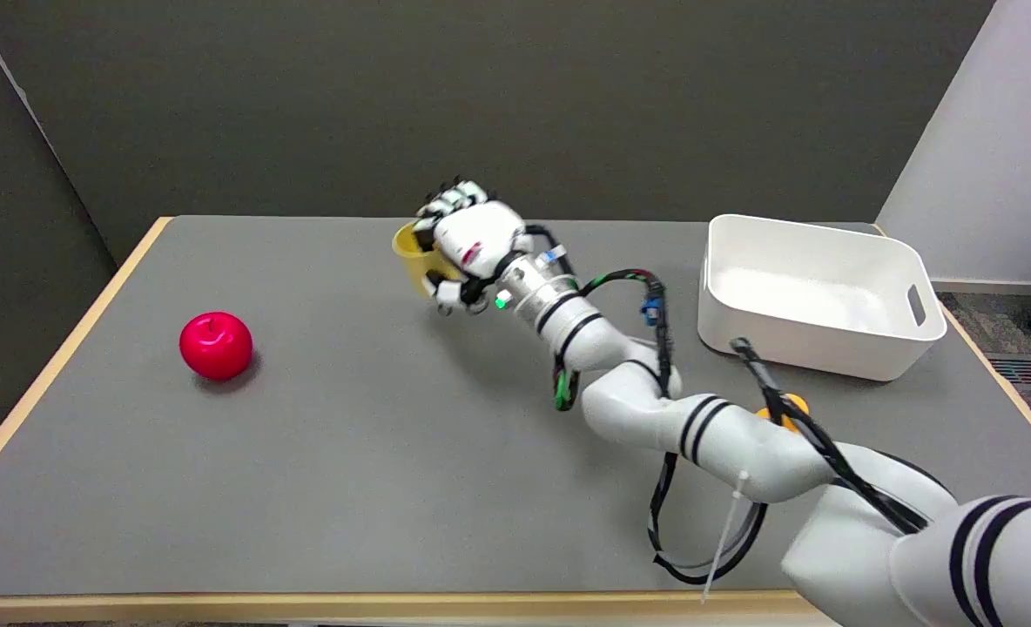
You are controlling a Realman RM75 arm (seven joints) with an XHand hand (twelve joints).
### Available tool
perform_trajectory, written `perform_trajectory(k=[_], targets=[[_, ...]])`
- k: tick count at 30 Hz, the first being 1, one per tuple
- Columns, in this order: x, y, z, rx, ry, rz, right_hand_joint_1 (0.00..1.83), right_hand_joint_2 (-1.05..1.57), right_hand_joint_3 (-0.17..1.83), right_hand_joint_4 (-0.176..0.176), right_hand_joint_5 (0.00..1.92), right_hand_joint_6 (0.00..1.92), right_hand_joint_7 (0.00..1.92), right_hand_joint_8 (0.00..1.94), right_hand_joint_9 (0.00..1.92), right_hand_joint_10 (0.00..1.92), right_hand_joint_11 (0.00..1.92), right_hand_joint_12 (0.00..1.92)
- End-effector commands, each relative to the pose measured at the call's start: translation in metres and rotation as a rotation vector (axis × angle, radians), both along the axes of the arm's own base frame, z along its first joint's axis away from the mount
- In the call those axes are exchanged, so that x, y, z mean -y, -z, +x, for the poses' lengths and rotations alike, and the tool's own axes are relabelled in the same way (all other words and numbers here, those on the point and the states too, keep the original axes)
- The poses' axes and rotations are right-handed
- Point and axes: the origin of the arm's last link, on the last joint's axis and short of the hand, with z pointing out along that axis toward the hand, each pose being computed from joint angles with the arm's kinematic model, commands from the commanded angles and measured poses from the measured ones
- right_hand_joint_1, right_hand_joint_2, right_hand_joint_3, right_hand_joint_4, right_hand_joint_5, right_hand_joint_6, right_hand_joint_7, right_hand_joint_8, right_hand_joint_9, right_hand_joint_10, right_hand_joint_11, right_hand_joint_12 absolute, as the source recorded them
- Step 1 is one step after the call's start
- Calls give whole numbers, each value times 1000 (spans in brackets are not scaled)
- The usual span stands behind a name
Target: Place the cup in the white box.
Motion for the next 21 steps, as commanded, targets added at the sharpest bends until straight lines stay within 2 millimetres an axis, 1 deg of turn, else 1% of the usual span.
perform_trajectory(k=[1,2,3,5,6,7,8,9,10,11,13,14,16,17,19,21], targets=[[-33,-153,79,-94,-250,-357,899,1029,606,49,654,1633,303,528,165,691,24,948],[-36,-166,85,-102,-262,-382,899,1029,605,49,653,1633,308,532,169,694,27,953],[-38,-173,89,-115,-269,-394,899,1029,604,49,654,1632,312,535,172,696,29,957],[-47,-201,101,-130,-290,-445,903,1030,592,50,659,1620,323,524,174,695,26,973],[-49,-205,103,-134,-294,-453,912,1037,553,57,674,1583,350,483,179,686,14,1018],[-54,-218,109,-137,-304,-477,923,1044,505,66,692,1538,383,434,186,675,-1,1071],[-58,-230,115,-147,-310,-497,923,1045,504,66,693,1537,386,437,186,677,-1,1073],[-61,-236,120,-151,-316,-510,924,1045,503,65,693,1537,390,442,187,678,-1,1074],[-67,-249,126,-166,-324,-534,922,1045,504,69,692,1537,391,472,187,689,-1,1079],[-70,-255,130,-173,-327,-546,919,1045,506,73,691,1540,392,508,187,701,0,1082],[-84,-281,142,-194,-341,-598,906,1024,610,47,661,1623,363,579,186,714,43,974],[-87,-286,145,-196,-346,-609,905,1025,610,47,661,1623,364,580,187,715,43,975],[-103,-310,155,-211,-359,-662,905,1025,611,47,660,1623,366,582,188,716,44,976],[-108,-315,156,-214,-361,-672,905,1025,611,48,661,1623,367,584,188,717,45,977],[-123,-329,160,-224,-366,-708,905,1025,612,48,661,1623,367,585,187,717,47,979],[-134,-338,164,-232,-377,-732,905,1024,612,48,661,1623,367,586,186,718,47,980]])
